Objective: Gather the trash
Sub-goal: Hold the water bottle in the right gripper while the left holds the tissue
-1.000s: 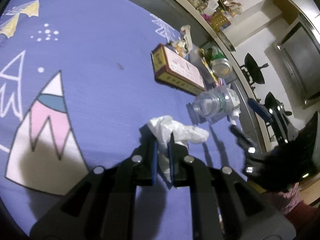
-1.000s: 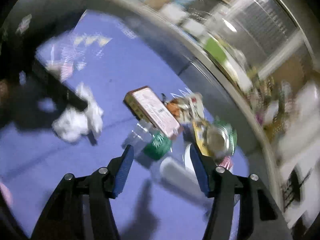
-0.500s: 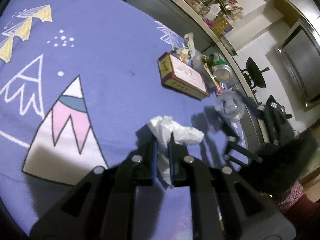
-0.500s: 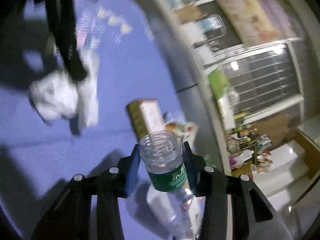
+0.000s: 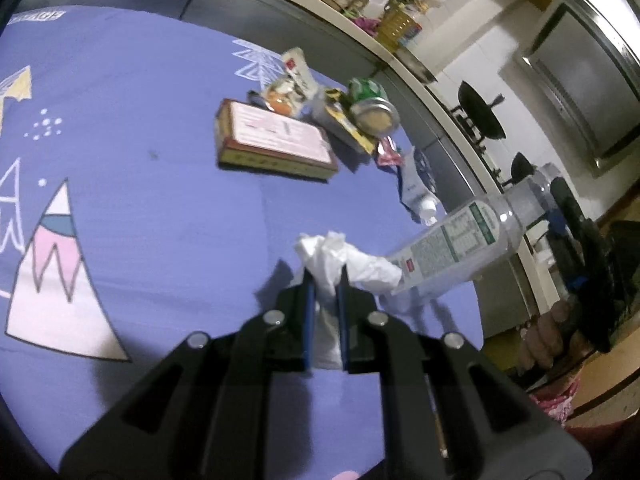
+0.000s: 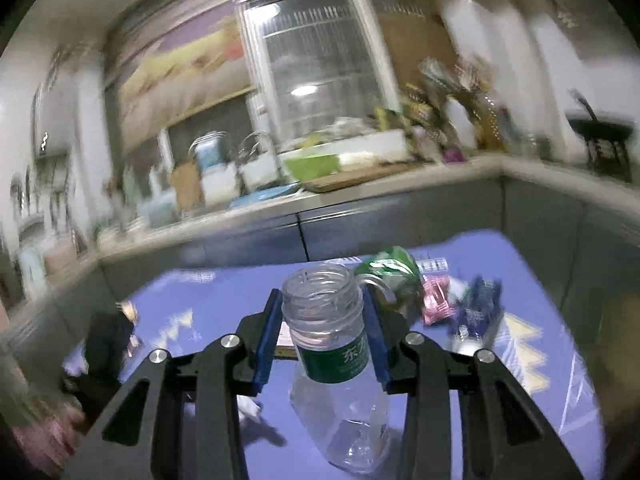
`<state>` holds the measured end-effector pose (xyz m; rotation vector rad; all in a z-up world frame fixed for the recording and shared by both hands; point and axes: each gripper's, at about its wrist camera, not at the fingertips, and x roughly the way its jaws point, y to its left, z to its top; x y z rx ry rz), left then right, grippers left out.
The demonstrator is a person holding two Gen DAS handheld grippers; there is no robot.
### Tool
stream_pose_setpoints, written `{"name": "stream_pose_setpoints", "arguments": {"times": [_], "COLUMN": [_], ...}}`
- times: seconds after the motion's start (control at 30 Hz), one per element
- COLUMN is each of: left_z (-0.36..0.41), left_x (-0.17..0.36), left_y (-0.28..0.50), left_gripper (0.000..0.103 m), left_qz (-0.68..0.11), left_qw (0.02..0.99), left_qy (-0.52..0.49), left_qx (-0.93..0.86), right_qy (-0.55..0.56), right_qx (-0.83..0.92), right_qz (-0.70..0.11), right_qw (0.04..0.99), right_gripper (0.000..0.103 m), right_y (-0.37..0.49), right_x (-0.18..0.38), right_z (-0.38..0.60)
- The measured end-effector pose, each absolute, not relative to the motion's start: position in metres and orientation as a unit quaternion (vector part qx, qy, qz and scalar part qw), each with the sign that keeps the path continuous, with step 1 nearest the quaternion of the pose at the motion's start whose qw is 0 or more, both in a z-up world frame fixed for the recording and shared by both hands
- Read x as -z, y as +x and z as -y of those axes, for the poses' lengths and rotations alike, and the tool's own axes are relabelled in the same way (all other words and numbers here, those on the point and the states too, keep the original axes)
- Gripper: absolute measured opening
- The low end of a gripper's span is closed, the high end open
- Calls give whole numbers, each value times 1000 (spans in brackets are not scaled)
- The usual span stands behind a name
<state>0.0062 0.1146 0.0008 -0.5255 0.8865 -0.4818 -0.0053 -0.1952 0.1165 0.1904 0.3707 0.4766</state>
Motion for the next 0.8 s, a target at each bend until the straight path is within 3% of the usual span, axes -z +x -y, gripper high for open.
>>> {"name": "stream_pose_setpoints", "arguments": {"times": [0.2,0.8], "left_z": [-96,-97], "left_x": [-1,9], "left_y": [8,7], "left_gripper": [9,9], "left_qz": [-426,-438], "left_qw": [841,833], "left_qy": [-237,-243], "left_qx": [235,235], "right_qy": [155,125], "right_qx": [-228,-238], "right_qz": [-184,-183], "right_qw": [943,946], "right_gripper": [36,36], "right_y": [-10,-22], "right_x": [-122,-116], "right_z": [229,206]}}
